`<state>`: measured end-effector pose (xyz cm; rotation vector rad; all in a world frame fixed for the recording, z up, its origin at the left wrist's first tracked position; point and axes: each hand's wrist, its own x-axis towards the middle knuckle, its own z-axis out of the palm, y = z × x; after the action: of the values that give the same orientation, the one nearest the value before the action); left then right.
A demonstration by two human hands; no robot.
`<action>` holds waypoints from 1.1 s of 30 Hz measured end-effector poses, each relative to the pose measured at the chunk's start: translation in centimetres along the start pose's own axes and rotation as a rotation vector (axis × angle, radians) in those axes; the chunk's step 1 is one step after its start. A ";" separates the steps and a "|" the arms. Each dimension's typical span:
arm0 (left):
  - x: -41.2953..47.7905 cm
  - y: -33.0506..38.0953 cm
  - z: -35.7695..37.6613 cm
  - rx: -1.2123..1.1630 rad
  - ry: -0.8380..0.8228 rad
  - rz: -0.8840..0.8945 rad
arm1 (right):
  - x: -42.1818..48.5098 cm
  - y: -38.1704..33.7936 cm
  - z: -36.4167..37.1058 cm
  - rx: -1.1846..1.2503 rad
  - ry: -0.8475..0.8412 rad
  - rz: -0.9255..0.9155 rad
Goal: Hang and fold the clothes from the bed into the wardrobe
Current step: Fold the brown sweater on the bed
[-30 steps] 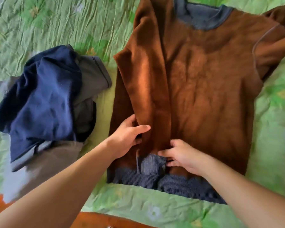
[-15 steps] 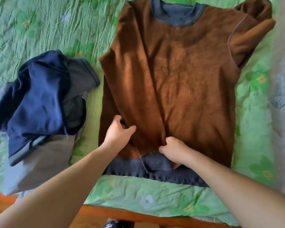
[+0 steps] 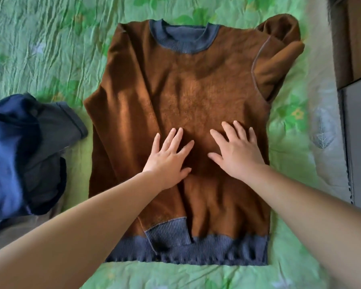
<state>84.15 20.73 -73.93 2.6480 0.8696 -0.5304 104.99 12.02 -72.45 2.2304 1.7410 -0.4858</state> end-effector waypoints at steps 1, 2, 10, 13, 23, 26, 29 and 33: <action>1.6 0.4 -0.8 -0.002 0.022 0.004 | 1.0 1.2 -0.7 0.047 0.077 0.038; 3.3 0.7 -1.7 -0.009 0.045 0.007 | 2.1 2.5 -1.4 0.130 0.163 0.098; 14.9 4.2 -8.2 -0.437 0.038 0.029 | 10.6 12.1 -6.4 1.306 0.408 0.914; 18.4 5.8 -9.7 -0.631 0.125 0.066 | 12.3 15.0 -6.5 1.709 0.268 1.004; 23.2 7.2 -12.3 -0.856 -0.123 0.007 | 13.8 16.5 -8.2 2.199 -0.070 0.547; 23.3 7.9 -11.7 -0.349 -0.218 0.144 | 14.3 17.2 -9.7 2.248 0.122 0.596; 23.5 8.5 -11.5 -0.351 -0.274 0.136 | 14.3 17.6 -12.2 2.240 0.323 0.448; 22.7 6.6 -12.1 -1.324 -0.120 -0.211 | 12.6 14.3 -11.7 1.150 0.598 -0.009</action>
<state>108.18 31.81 -71.95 1.3197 0.9686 -0.0559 122.78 24.41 -67.00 3.4192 2.0135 -1.1329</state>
